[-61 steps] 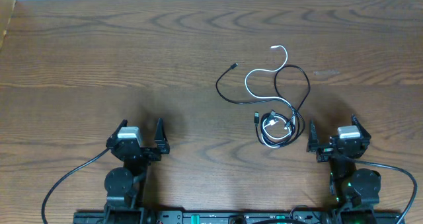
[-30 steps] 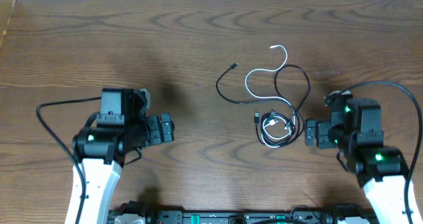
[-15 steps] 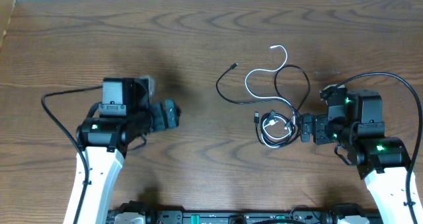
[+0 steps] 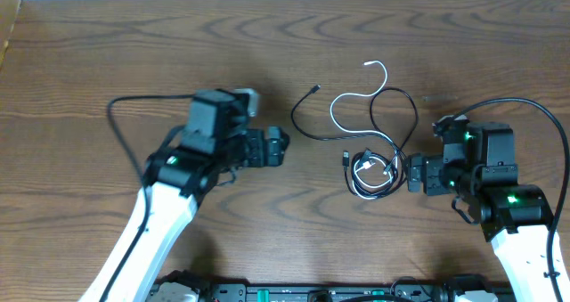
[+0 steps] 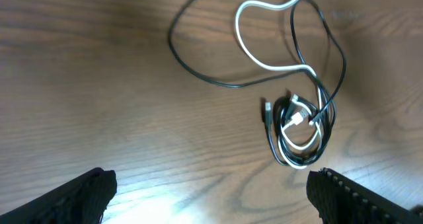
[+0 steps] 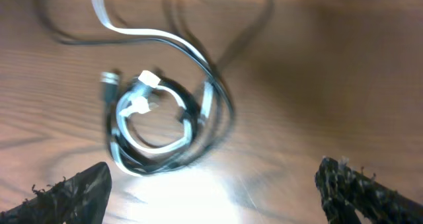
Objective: Untangle cables
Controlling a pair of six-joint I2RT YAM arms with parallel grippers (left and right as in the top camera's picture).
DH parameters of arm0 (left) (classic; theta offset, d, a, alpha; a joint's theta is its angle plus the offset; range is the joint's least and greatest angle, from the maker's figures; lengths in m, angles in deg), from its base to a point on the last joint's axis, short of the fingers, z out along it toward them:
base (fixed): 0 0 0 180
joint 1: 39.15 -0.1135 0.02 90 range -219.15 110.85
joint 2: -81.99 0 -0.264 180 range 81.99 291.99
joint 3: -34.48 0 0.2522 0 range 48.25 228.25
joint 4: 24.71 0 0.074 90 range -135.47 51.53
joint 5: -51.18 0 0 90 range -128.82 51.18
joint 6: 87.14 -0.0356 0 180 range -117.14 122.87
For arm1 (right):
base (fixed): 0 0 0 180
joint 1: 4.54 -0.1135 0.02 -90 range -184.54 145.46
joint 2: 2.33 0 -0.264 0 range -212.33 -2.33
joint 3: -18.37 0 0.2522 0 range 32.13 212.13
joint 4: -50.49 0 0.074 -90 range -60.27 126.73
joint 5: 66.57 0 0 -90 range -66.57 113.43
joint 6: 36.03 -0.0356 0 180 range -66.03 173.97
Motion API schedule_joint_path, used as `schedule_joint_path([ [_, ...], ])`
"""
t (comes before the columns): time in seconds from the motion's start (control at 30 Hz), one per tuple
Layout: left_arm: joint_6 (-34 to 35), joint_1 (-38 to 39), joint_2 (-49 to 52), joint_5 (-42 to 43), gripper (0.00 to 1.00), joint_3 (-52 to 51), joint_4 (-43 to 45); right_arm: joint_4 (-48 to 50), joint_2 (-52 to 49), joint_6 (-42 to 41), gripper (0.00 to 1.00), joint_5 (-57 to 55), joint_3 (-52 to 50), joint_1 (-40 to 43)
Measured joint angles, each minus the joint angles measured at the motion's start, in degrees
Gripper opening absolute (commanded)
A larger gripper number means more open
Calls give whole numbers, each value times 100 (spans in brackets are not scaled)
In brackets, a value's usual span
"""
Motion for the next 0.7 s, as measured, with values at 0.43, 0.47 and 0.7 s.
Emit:
schedule_joint_path([
  [0.43,192,1445,1738,-435,98,918,179,-761,0,-1357,99,-2124,11,313],
  [0.47,205,1585,1869,-435,100,918,310,-758,0,-1375,99,-2133,13,345],
  [0.7,348,2310,2717,-433,95,918,1340,-772,0,-1473,99,-2127,15,472],
])
